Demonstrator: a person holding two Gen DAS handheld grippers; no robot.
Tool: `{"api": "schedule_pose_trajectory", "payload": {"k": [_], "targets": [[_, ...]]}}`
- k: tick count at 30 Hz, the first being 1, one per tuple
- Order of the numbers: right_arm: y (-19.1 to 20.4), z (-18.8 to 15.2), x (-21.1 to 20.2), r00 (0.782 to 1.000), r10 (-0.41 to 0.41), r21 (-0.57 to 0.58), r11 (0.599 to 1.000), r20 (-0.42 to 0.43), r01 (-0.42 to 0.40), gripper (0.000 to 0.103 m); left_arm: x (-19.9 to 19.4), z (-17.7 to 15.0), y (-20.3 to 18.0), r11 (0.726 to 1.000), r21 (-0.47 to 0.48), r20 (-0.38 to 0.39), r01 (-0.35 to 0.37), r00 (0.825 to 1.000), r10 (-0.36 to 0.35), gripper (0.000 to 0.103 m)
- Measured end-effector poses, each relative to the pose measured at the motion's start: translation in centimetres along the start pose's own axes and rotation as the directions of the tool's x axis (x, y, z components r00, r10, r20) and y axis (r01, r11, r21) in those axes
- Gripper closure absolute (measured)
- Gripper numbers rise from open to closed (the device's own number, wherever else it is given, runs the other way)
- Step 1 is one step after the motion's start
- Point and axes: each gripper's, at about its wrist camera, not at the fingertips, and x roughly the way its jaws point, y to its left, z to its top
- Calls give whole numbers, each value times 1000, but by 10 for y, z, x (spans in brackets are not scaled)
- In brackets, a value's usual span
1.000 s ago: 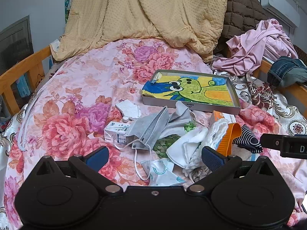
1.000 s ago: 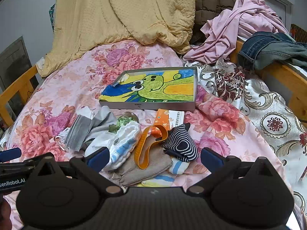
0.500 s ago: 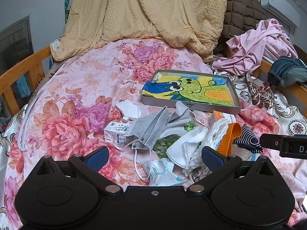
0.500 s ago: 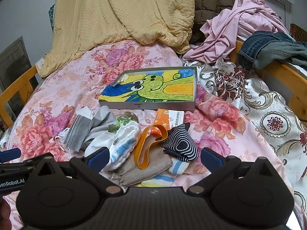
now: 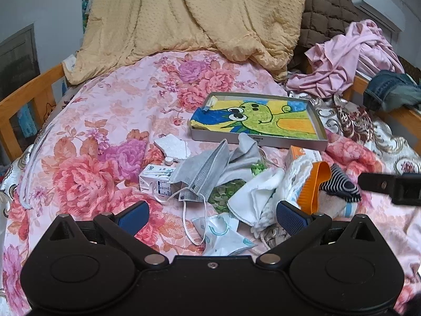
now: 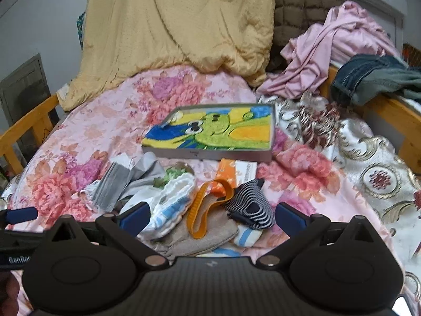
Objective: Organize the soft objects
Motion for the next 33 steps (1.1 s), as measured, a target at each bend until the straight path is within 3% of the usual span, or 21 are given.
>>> {"api": "schedule_pose_trajectory", "payload": {"k": [6, 11, 14, 20, 29, 33], "targets": [[6, -13, 5, 998, -9, -42, 999, -62, 6, 0, 13, -25, 0, 997, 40, -56, 63, 997, -61, 1], [21, -19, 2, 1000, -4, -108, 994, -29, 1, 0, 30, -42, 10, 992, -43, -105, 116, 987, -120, 1], [24, -17, 5, 999, -17, -151, 989, -40, 11, 0, 38, -43, 16, 991, -81, -98, 109, 988, -117, 1], [16, -11, 19, 995, -53, -148, 988, -84, 40, 0, 58, -11, 36, 989, -104, -13, 102, 994, -104, 1], [10, -5, 41, 988, -56, -103, 994, -147, 41, 0, 116, 31, 33, 985, 17, 5, 171, 985, -171, 1], [10, 0, 49, 986, -46, -67, 997, -159, 35, 0, 134, 34, 30, 979, 69, -17, 189, 982, -189, 14]]}}
